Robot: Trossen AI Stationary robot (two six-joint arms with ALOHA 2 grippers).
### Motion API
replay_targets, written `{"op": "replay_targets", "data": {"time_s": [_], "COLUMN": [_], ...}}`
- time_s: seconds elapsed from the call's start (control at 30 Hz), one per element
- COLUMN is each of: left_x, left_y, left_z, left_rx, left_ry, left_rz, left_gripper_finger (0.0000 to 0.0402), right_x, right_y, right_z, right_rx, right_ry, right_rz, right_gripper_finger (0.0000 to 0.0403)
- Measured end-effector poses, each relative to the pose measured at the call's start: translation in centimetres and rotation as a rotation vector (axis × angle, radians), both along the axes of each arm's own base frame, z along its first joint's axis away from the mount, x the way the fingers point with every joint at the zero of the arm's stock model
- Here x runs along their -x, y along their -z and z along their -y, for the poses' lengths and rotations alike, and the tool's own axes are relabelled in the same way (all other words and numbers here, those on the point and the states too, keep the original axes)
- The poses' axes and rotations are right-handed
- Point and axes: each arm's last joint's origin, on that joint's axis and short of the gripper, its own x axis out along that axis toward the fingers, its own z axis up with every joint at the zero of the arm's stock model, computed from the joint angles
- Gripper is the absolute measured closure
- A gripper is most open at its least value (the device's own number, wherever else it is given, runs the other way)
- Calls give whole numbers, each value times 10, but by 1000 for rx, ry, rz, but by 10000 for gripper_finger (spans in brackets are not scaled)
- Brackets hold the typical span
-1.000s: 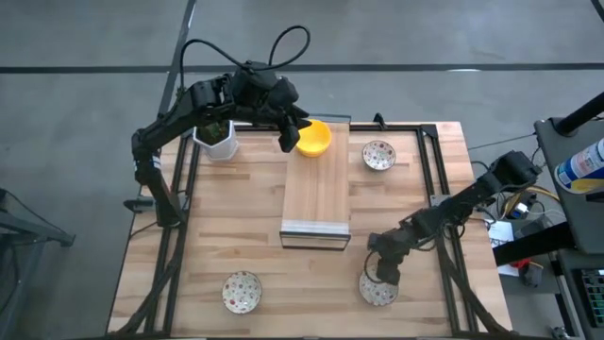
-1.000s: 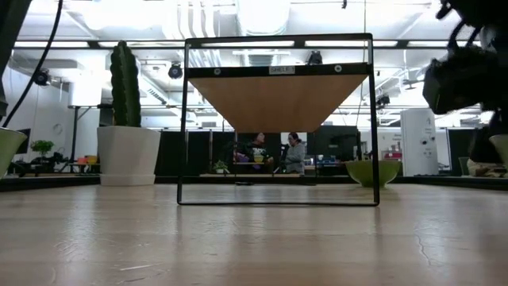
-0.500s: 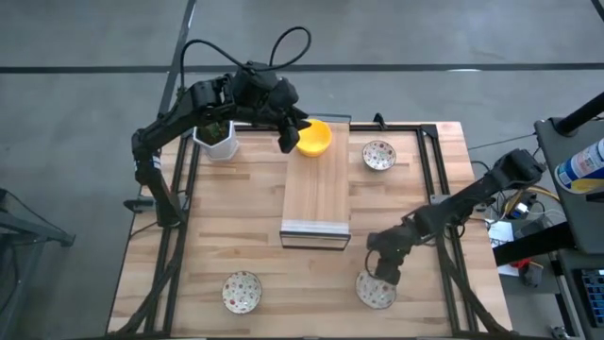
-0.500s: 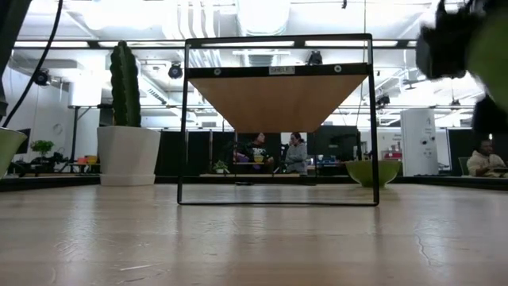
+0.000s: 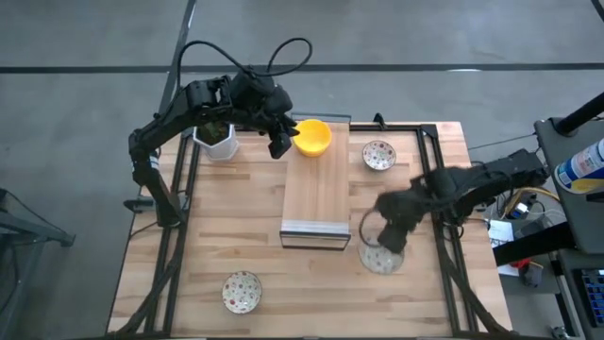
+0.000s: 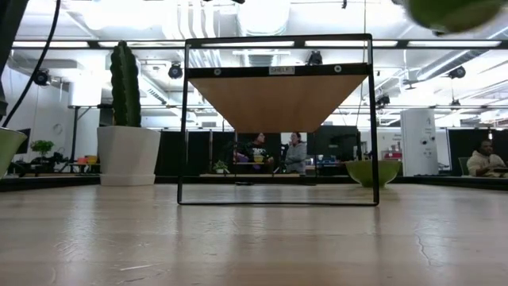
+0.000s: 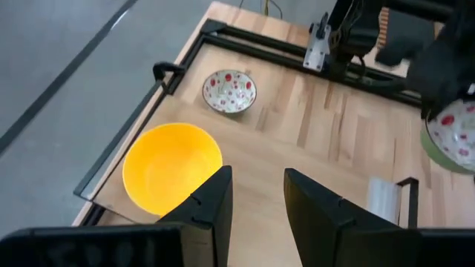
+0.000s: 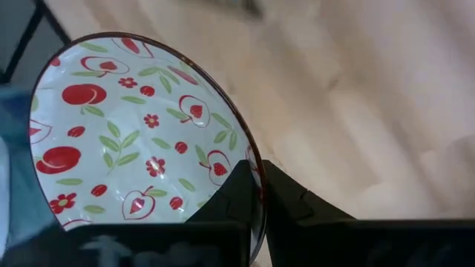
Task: Pick & Place Mini bowls
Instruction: Put the bottom right white bowl on the shelf
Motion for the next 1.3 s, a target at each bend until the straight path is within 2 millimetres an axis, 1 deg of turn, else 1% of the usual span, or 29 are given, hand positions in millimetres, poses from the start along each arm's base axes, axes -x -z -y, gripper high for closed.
{"op": "replay_targets", "data": {"time_s": [0.07, 0.17, 0.27, 0.37, 0.6, 0.73, 0.9, 1.07, 1.2, 1.3], "left_x": [1, 2, 4, 6, 12, 15, 16, 18, 20, 20], "left_y": [1, 2, 3, 2, -3, -4, -4, -2, 0, 1], "left_z": [1, 1, 2, 2, 5, 5, 6, 6, 7, 7], "left_rx": [4, 13, 18, 20, 21, 22, 23, 31, 35, 32], "left_ry": [1, -1, 0, 1, 7, 8, 7, 7, 12, 18], "left_rz": [-11, -30, -41, -44, -26, -27, -31, -58, -85, -97], "left_gripper_finger": [287, 287, 287, 287, 287, 287, 287, 287, 287, 287], "right_x": [-5, -15, -31, -51, -102, -132, -161, -178, -184, -184], "right_y": [-19, -41, -51, -54, -44, -36, -21, -8, -1, 3], "right_z": [11, 28, 47, 63, 99, 114, 130, 140, 146, 148], "right_rx": [59, 131, 175, 220, 255, 246, 192, 189, 175, 163], "right_ry": [21, 51, 62, 44, -3, -53, -115, -152, -167, -174], "right_rz": [17, 29, 25, 38, 27, 40, 54, 49, 51, 46], "right_gripper_finger": [392, 392, 392, 392, 392, 392, 392, 391, 390, 390]}}
